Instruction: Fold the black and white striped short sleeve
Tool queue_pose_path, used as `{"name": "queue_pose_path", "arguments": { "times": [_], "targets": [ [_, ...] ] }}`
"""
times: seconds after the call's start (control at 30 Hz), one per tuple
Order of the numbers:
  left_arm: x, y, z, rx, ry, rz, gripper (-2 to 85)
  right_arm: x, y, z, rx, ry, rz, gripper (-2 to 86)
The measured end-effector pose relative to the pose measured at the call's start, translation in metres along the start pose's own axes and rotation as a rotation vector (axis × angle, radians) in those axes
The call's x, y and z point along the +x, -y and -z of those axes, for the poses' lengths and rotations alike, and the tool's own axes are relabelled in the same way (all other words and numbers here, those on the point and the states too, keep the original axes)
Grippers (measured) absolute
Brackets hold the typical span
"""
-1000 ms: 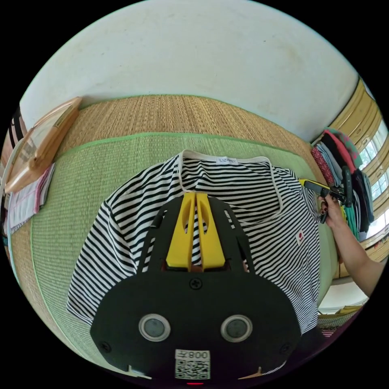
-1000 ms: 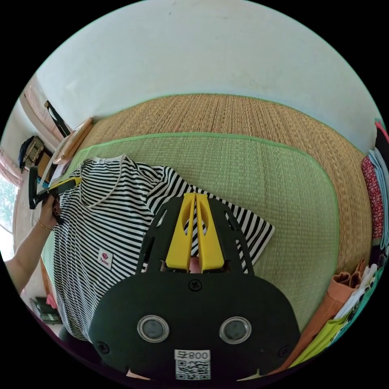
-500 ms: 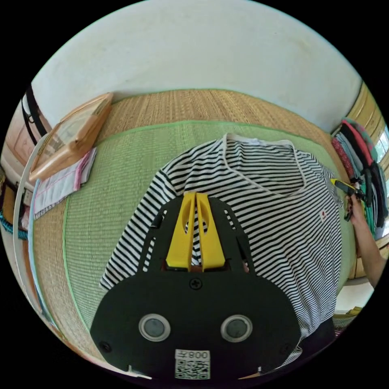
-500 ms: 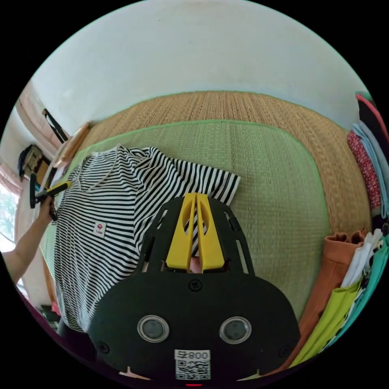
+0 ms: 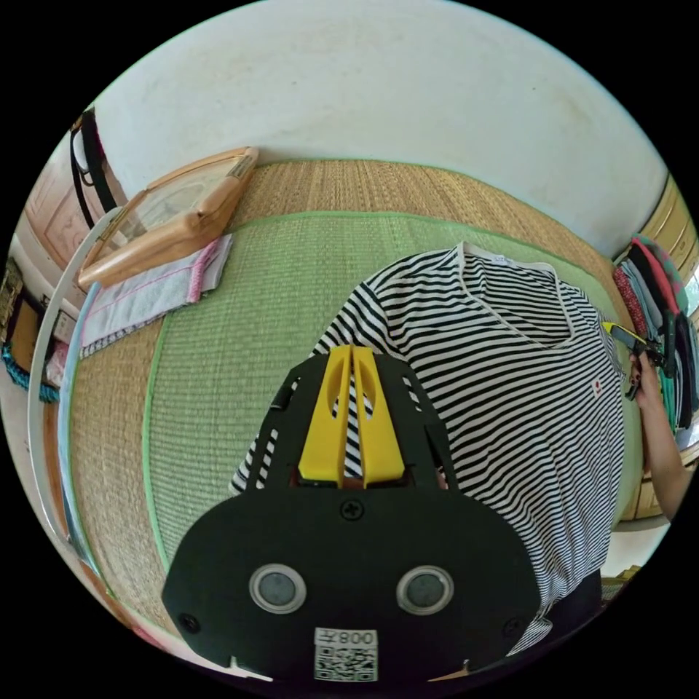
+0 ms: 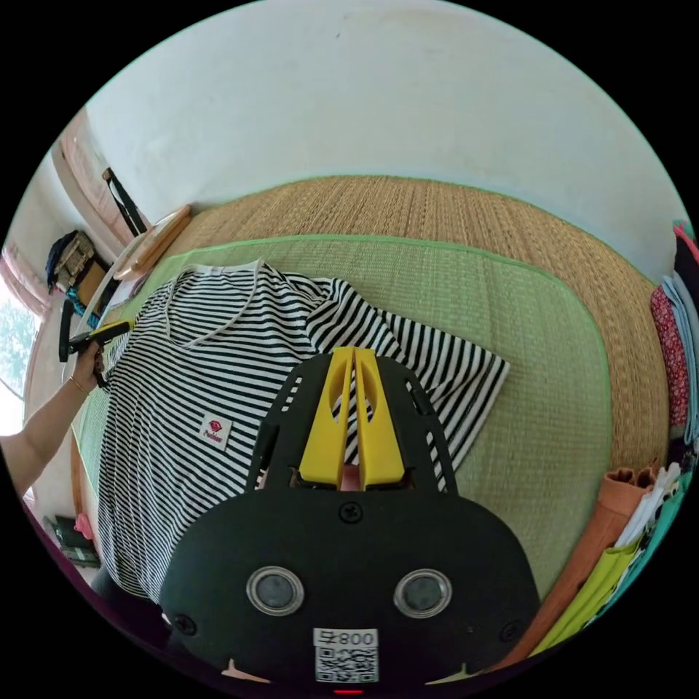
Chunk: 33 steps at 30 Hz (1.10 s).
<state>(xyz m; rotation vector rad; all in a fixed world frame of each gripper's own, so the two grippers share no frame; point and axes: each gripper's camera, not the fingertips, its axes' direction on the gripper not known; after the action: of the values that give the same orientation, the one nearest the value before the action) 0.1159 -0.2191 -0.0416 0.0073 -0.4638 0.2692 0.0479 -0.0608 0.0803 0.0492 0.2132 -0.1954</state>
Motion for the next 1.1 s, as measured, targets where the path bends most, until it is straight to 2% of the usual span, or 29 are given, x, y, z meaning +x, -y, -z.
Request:
{"name": "queue_pose_path", "arguments": {
  "times": [0.1,0.23,0.43,0.53,0.7,0.77,0.9,1.1],
  "targets": [
    [-0.012,-0.019,0.0,-0.009,-0.026,0.019,0.1,0.0,0.008,0.004,-0.019,-0.024,-0.025,-0.1],
    [-0.01,-0.054,0.015,0.052,-0.112,0.001,0.1,-0.015,0.021,0.032,0.081,0.033,0.007,-0.1],
    [-0.016,-0.112,0.006,-0.001,-0.07,-0.049,0.1,-0.018,0.06,0.007,-0.024,-0.003,0.0,0.0],
    [-0.033,-0.129,0.005,-0.008,-0.018,-0.045,0.3,0.004,0.07,0.018,-0.007,0.052,-0.09,0.0],
    [-0.044,-0.16,0.014,-0.016,-0.008,-0.024,0.5,0.012,0.066,0.047,-0.009,0.042,-0.102,0.0],
    [-0.046,-0.182,0.026,0.0,-0.07,-0.014,0.7,0.015,0.049,0.077,0.03,0.08,-0.112,0.0],
    [-0.058,-0.256,0.052,0.015,-0.322,0.062,2.3,0.008,-0.001,0.127,0.042,0.179,-0.084,0.1],
    [-0.066,-0.397,0.073,-0.125,-0.531,0.23,6.1,-0.015,-0.13,0.194,-0.112,0.265,-0.098,0.4]
  ]
}}
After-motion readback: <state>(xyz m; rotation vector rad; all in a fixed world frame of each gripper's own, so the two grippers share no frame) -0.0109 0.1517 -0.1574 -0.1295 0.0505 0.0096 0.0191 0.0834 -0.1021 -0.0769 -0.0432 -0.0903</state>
